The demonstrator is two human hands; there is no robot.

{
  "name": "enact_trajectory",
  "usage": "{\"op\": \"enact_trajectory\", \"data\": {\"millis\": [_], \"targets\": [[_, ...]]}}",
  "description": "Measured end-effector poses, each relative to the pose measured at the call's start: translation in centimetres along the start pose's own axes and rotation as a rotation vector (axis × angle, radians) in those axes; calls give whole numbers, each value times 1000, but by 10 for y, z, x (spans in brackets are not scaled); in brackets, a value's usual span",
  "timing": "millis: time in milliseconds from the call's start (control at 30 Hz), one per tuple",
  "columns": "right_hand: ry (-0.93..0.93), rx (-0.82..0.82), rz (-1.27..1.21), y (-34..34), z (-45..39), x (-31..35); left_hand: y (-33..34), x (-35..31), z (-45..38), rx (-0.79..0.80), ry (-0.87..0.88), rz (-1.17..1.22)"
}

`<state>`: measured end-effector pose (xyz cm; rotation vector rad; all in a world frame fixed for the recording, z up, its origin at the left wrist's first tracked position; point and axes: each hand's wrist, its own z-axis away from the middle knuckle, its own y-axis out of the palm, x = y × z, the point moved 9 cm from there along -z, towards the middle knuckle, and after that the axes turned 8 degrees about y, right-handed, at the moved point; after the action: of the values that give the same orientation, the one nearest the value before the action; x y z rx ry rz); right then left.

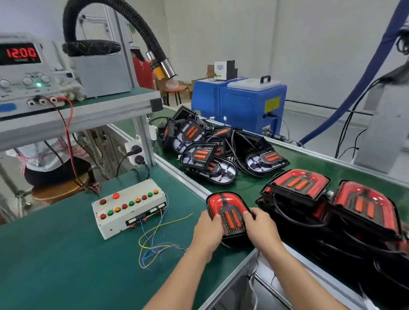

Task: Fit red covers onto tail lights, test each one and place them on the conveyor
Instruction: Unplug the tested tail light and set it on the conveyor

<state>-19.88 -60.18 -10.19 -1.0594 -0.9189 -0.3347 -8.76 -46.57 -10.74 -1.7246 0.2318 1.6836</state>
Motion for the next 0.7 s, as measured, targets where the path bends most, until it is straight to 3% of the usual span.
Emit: {"op": "enact_trajectory", "data": {"millis": [233, 700], "targets": [[52, -56, 10, -2, -1, -8, 3, 8, 4, 42, -56, 198], [110, -17, -57, -3, 9, -17, 4, 9, 10, 100, 15, 193]]}}
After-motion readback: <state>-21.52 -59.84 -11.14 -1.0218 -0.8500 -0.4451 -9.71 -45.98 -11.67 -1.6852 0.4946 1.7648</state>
